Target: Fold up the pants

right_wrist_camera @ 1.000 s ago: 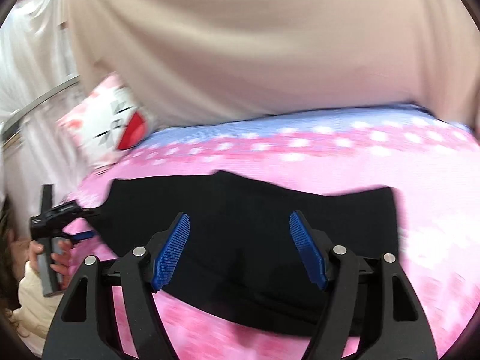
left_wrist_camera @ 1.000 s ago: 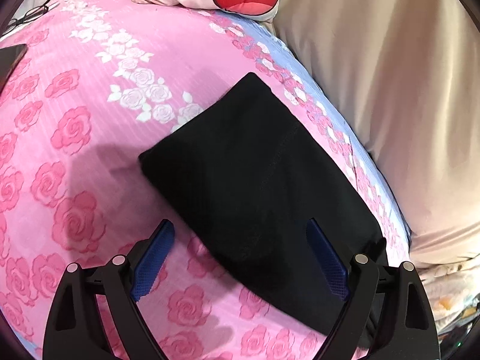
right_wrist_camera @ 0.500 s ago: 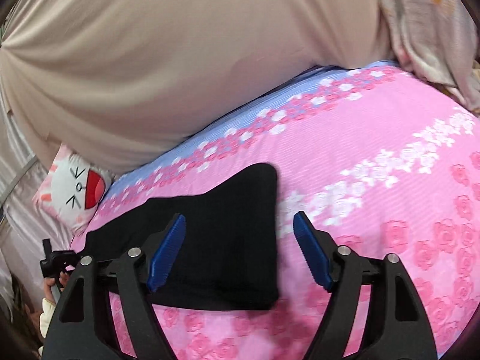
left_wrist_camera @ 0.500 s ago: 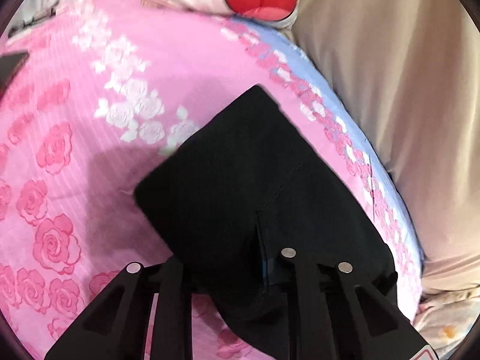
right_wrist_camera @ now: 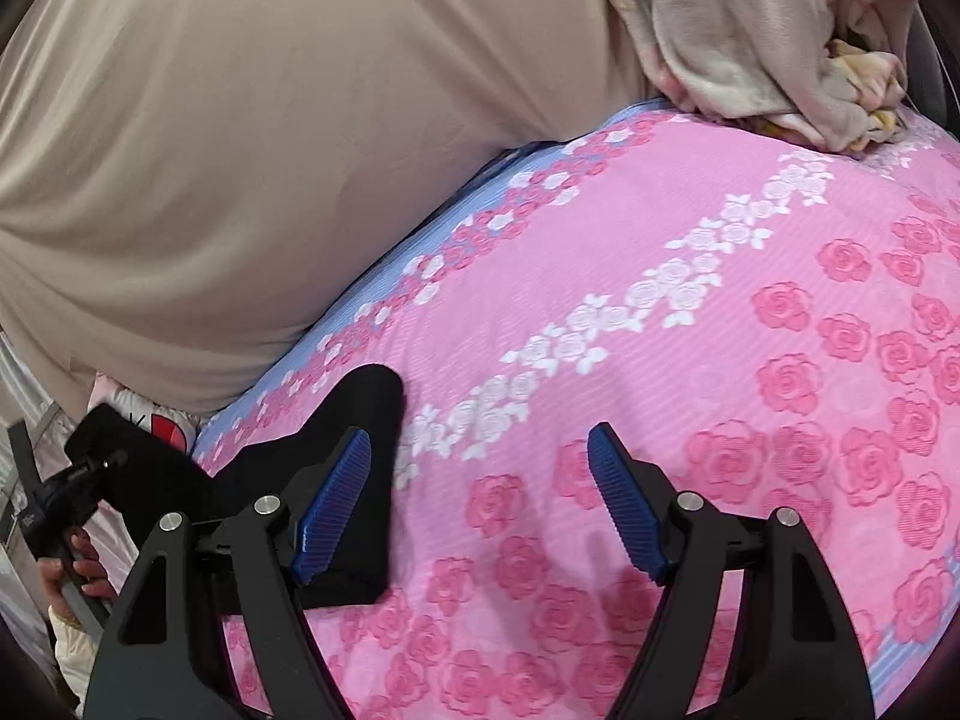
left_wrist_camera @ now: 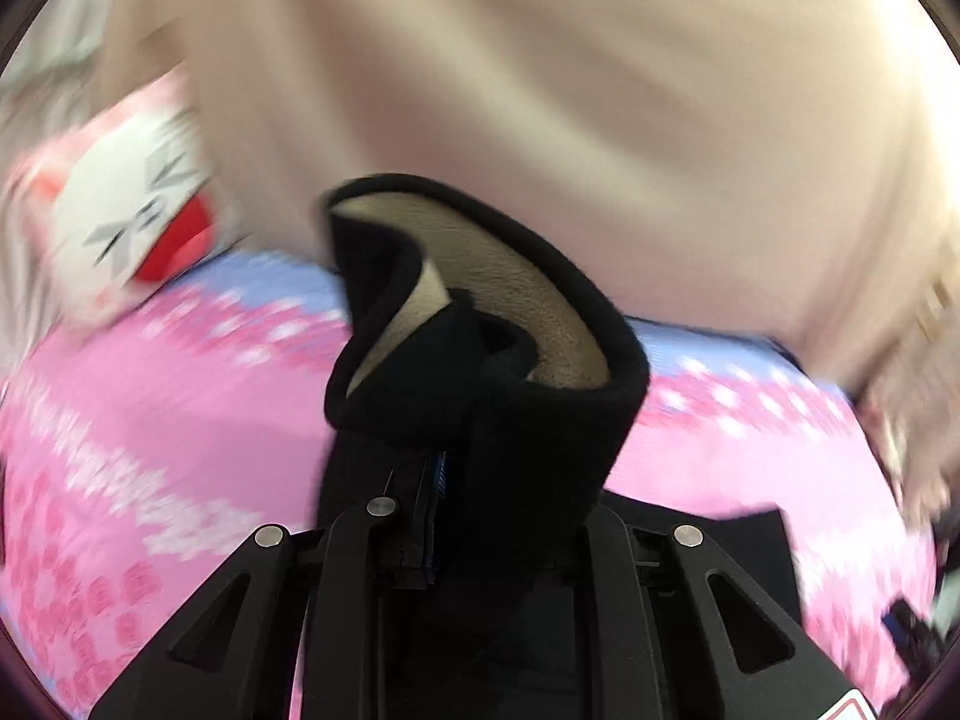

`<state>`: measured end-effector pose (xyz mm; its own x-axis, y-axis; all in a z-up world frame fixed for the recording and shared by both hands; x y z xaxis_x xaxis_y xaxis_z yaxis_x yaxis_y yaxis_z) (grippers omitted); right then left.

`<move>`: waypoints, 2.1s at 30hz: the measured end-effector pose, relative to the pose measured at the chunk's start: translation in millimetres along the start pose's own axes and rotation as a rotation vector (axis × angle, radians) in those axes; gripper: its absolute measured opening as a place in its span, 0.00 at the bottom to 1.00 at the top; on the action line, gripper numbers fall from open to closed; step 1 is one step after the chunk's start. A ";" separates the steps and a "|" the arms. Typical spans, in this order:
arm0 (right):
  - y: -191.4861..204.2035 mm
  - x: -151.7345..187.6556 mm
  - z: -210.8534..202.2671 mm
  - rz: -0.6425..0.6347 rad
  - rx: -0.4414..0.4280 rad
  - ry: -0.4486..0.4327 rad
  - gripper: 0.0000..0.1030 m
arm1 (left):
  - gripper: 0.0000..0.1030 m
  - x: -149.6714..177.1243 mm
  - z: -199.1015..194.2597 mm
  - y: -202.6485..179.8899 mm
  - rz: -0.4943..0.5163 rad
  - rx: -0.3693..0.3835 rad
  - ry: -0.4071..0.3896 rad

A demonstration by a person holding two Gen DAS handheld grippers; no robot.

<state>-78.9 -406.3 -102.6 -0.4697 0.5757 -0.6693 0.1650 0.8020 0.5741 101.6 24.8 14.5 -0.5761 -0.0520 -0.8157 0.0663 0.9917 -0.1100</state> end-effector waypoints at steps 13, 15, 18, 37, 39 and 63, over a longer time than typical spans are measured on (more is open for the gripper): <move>-45.6 2.0 -16.2 0.059 -0.031 0.004 0.71 | 0.15 120.9 56.8 -187.2 0.365 0.038 0.184; -49.9 1.6 -15.9 0.064 -0.037 0.007 0.71 | 0.15 115.6 53.6 -190.0 0.365 0.027 0.166; -54.2 1.1 -14.8 0.075 -0.046 0.007 0.71 | 0.15 102.9 41.3 -195.7 0.350 0.081 0.140; 3.7 -2.8 -11.2 -0.050 -0.111 0.046 0.72 | 0.84 88.1 -64.6 -148.4 0.221 0.278 -0.030; 28.5 -0.6 1.0 -0.119 -0.120 0.083 0.72 | 0.84 79.8 -49.1 -113.0 0.192 0.134 0.015; 293.4 74.2 233.0 -0.500 -0.339 0.523 0.36 | 0.94 123.1 48.8 53.2 -0.065 -0.056 0.292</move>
<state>136.7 -91.2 -93.7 -0.7781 -0.0564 -0.6256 -0.4062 0.8048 0.4327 73.9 65.5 -119.5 -0.7882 -0.0880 -0.6091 -0.0188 0.9927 -0.1192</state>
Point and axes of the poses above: each gripper's, at about its wrist camera, not at the fingertips, and z roughly the way its jaws point, y to its left, x to its underside, the point moved 3 cm from there along z, roughly the way its jaws point, and after that the axes turned 1 degree about -x, right-handed, at the moved point
